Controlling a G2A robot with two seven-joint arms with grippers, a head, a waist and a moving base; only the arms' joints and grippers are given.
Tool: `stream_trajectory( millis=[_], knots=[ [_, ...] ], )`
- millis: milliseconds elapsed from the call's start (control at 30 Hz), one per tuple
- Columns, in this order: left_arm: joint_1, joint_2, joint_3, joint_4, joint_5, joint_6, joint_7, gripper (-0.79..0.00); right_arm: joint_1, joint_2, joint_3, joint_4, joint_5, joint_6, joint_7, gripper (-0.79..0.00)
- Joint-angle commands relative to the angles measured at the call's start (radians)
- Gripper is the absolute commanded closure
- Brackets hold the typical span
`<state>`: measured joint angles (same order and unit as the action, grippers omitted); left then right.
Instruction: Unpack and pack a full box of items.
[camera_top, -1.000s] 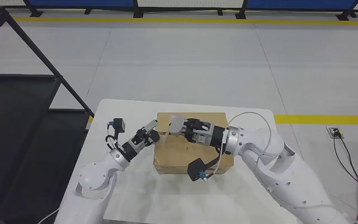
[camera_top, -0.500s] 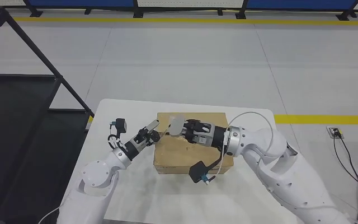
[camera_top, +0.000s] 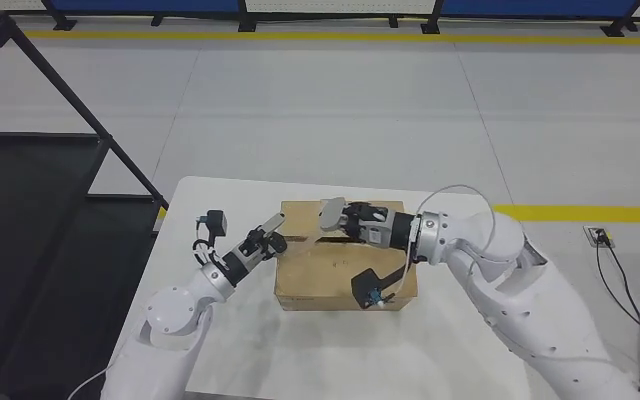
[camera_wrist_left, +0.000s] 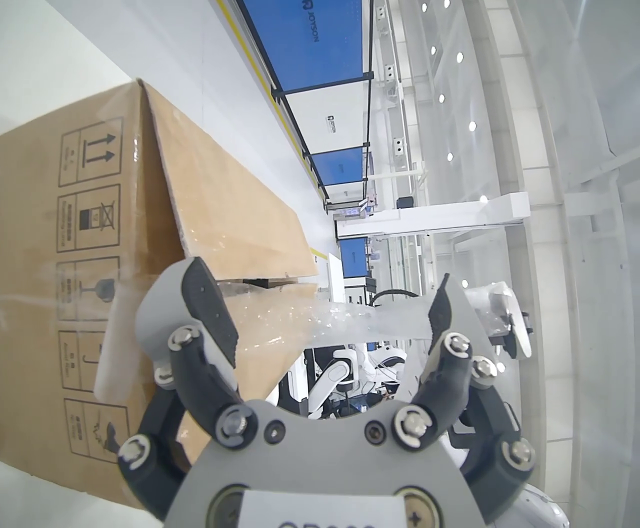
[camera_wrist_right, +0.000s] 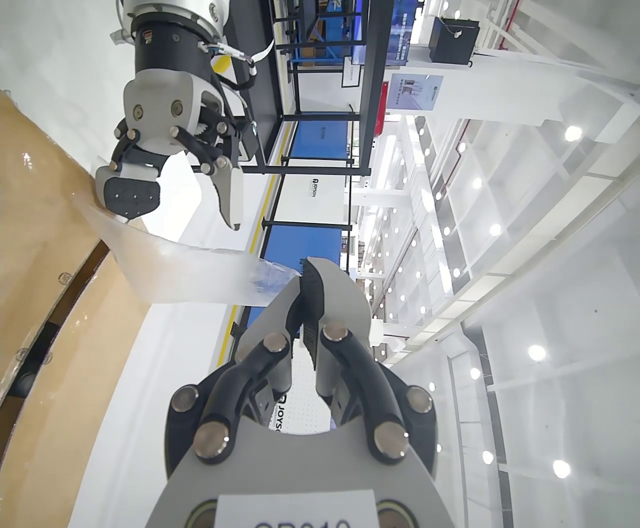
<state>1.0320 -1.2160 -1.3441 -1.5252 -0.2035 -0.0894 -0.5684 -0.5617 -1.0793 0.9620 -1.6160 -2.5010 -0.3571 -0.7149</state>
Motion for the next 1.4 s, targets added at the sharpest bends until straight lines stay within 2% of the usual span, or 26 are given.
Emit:
stream_trajectory(
  millis=[0, 400, 533, 833, 1200, 1367],
  knots=[
    [0.002, 0.001, -0.003, -0.007, 0.0, 0.002, 0.0, -0.785, -0.003, 0.003, 0.01, 0.012, 0.003, 0.005, -0.01, 0.0],
    [-0.002, 0.003, -0.017, -0.025, 0.003, 0.015, 0.027, -0.785, -0.013, 0.014, 0.06, 0.024, 0.04, 0.033, -0.049, 0.0],
    [0.006, 0.005, -0.039, -0.022, -0.014, 0.01, 0.042, -0.785, -0.032, 0.01, 0.071, -0.018, 0.099, 0.068, -0.011, 0.0],
    [0.037, 0.01, -0.075, -0.023, -0.043, -0.013, 0.057, -0.785, -0.044, -0.002, 0.028, -0.148, 0.075, 0.078, 0.102, 0.0],
    [0.091, 0.016, -0.123, 0.018, -0.051, -0.068, 0.086, -0.785, -0.006, -0.021, -0.018, -0.163, 0.078, 0.062, 0.151, 0.0],
    [0.106, 0.016, -0.101, 0.023, -0.01, -0.101, 0.072, -0.785, 0.0, -0.026, -0.024, -0.157, 0.08, 0.059, 0.158, 0.0]
  ],
)
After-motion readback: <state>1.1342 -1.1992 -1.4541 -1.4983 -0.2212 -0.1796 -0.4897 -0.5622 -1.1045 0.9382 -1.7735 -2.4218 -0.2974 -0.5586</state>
